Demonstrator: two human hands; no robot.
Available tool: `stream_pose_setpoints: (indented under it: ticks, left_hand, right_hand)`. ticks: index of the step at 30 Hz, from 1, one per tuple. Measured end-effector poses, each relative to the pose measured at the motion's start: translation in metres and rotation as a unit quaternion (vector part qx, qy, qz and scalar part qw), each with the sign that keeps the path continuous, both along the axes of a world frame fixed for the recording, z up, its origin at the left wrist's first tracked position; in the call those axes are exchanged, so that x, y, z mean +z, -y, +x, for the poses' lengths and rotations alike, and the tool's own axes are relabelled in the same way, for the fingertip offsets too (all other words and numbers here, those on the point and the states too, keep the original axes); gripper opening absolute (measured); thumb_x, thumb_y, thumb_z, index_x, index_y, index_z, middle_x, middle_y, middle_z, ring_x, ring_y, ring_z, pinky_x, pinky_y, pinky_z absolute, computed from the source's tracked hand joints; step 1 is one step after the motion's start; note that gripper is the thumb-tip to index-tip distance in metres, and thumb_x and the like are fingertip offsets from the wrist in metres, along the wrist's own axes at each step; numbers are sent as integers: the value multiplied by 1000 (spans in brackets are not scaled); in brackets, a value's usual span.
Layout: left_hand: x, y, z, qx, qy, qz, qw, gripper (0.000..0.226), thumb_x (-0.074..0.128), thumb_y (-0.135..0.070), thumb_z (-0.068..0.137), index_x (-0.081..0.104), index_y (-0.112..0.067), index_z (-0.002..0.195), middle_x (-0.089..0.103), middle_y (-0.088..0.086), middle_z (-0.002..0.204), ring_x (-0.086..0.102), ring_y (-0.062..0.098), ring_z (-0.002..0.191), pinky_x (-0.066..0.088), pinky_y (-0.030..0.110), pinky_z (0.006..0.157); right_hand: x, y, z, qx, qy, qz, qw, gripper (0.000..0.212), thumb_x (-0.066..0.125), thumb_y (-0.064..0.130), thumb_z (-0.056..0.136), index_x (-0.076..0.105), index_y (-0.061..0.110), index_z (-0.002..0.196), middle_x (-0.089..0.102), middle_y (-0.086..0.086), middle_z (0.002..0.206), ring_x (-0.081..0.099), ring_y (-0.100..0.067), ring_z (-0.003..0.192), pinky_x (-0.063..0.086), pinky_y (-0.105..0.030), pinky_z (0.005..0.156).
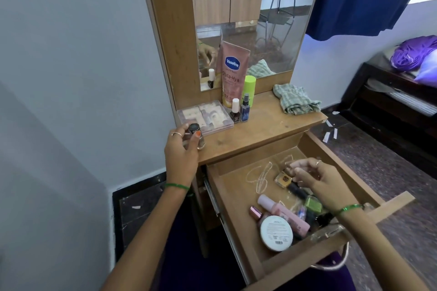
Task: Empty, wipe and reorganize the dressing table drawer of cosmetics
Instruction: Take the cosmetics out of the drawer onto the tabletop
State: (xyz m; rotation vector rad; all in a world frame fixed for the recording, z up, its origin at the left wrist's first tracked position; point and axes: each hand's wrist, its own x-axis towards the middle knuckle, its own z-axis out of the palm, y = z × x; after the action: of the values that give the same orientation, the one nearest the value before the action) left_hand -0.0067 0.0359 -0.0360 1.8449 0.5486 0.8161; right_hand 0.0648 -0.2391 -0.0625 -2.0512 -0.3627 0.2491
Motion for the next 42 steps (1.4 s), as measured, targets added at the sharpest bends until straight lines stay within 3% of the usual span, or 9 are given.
stream_pose_setpoints:
  ticks: [5,10,17,22,25,31,36,39,42]
  left_hand:
    - [-6,-2,0,-22,-12,55,998,33,51,-14,96,53,-6,128,49,4,117,51,-11,87,41,-2,72]
    - [-10,-5,1,-40,-34,103,993,36,57,-15,92,53,-14,128,46,-2,113,50,6,98,45,21,86]
    - [-12,0,0,-31,-30,101,994,43,64,-10,87,50,-15,127,44,-1,115,49,7,98,49,28,90]
    - [-14,10,-5,33,15,102,994,49,67,-18,85,45,-15,128,39,7,130,48,20,116,44,38,100]
    - [-13,31,-12,51,51,135,988,47,64,-13,85,45,-10,128,40,12,130,42,19,120,34,13,102]
    - [-32,86,-32,-171,-13,234,957,49,57,-16,90,39,-19,135,36,-3,134,33,4,126,30,23,108]
    - [-44,107,-30,-303,-77,235,920,53,49,-14,94,29,-20,142,28,-9,142,27,-10,120,13,-10,91]
    - [-52,107,-31,-304,-93,187,929,52,44,-11,95,26,-20,143,28,-10,143,26,-17,113,17,-12,84]
    - [-57,107,-35,-286,-110,162,938,49,43,-13,97,28,-23,142,30,-14,141,35,-14,108,28,-8,77]
  right_hand:
    - [0,2,-7,12,19,-28,999,12,57,8,90,67,15,94,70,-2,85,65,-5,73,50,-9,66]
    - [3,5,-11,15,20,-75,997,11,59,13,89,66,21,94,69,4,87,66,-11,81,50,-17,71]
    - [3,0,-25,108,15,-282,953,13,59,14,90,57,18,102,60,2,95,57,-10,87,45,-16,74]
    - [-4,-11,-33,134,-29,-364,921,25,57,29,91,53,18,113,59,-2,100,56,-12,78,48,-22,69]
    - [-6,-19,-31,159,-42,-408,898,30,51,27,94,49,17,123,61,-5,103,55,-15,77,48,-25,67]
    - [-7,-30,-26,221,-76,-478,847,51,62,21,86,42,17,133,55,-7,125,55,-22,111,45,-27,85]
    - [-3,-19,-10,181,-87,-411,889,42,58,15,88,46,17,129,59,-5,117,57,-19,103,46,-27,89]
    - [5,-8,-2,161,-100,-348,918,34,55,11,89,49,16,122,57,4,95,56,-9,83,46,-18,74]
    - [22,2,5,110,-89,-242,960,31,57,8,88,48,16,116,60,-2,96,59,-11,76,51,-20,66]
